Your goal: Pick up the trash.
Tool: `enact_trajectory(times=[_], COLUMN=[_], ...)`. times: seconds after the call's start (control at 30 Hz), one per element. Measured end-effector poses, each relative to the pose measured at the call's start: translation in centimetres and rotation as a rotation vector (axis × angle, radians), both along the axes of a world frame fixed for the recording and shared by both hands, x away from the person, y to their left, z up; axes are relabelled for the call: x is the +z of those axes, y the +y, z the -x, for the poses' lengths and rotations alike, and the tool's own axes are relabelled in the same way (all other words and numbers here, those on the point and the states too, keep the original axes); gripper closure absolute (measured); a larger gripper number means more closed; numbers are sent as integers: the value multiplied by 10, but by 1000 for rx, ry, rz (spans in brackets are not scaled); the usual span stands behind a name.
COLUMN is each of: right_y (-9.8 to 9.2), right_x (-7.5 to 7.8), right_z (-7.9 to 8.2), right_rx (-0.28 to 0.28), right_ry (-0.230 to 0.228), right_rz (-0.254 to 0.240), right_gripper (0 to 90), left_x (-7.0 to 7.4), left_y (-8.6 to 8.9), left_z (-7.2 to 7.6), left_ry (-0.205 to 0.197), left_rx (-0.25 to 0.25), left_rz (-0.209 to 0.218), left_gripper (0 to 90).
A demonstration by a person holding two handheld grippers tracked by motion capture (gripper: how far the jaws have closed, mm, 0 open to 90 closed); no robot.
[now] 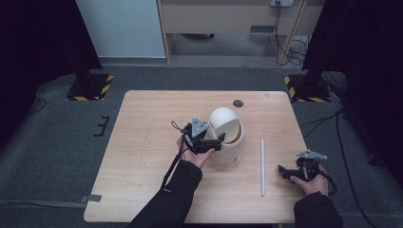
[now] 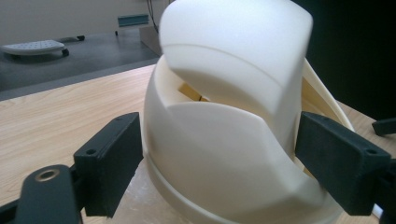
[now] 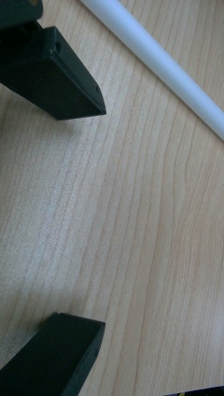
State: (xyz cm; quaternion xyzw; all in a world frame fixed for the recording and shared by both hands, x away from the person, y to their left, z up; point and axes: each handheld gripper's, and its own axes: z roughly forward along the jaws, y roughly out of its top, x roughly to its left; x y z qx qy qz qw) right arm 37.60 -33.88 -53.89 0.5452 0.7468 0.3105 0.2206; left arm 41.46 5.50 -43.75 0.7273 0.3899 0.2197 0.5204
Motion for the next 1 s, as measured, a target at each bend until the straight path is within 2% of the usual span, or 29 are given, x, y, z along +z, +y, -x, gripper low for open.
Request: enact_trajectory(times=[0.13, 0.27, 0.4, 0.73, 1.0], right_y=[0, 0, 0, 0, 1], right_x=[0, 0, 0, 0, 0], right_z=[0, 0, 0, 0, 0], right_rx=[6, 6, 8, 11, 17], right_ry=[-5, -5, -4, -5, -4], right_rz=[2, 2, 0, 0, 1], right_gripper=[8, 8, 10, 13, 13], left_x=[1, 3, 4, 18, 28], left_y=[1, 1, 1, 4, 0], left_z=[-2, -1, -1, -1, 3], left_ry=[6, -3, -3, -41, -70], left_rx=[2, -10, -27, -64, -107], left_rz=[9, -2, -5, 63, 56], left_gripper=[158, 204, 205, 215, 228])
